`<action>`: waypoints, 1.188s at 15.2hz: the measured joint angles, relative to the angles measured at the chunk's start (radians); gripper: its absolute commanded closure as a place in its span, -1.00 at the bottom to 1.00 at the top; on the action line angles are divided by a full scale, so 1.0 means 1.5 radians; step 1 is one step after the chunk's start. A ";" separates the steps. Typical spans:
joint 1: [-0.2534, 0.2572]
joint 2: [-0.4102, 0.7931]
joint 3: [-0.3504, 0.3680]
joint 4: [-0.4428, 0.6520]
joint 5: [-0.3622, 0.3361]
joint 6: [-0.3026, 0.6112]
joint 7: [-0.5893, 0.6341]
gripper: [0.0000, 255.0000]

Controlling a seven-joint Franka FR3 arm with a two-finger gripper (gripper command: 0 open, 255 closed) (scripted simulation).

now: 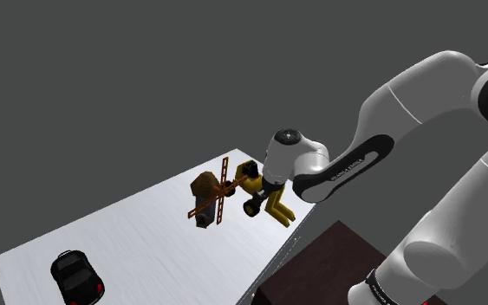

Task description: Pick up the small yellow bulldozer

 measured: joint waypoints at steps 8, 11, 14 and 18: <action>-0.018 -0.001 -0.022 -0.014 -0.026 0.077 -0.017 1.00; -0.019 0.002 -0.025 -0.009 -0.015 0.078 -0.034 1.00; -0.011 0.015 -0.017 0.000 -0.039 0.061 0.019 1.00; -0.005 0.006 -0.015 -0.009 0.013 0.039 -0.020 1.00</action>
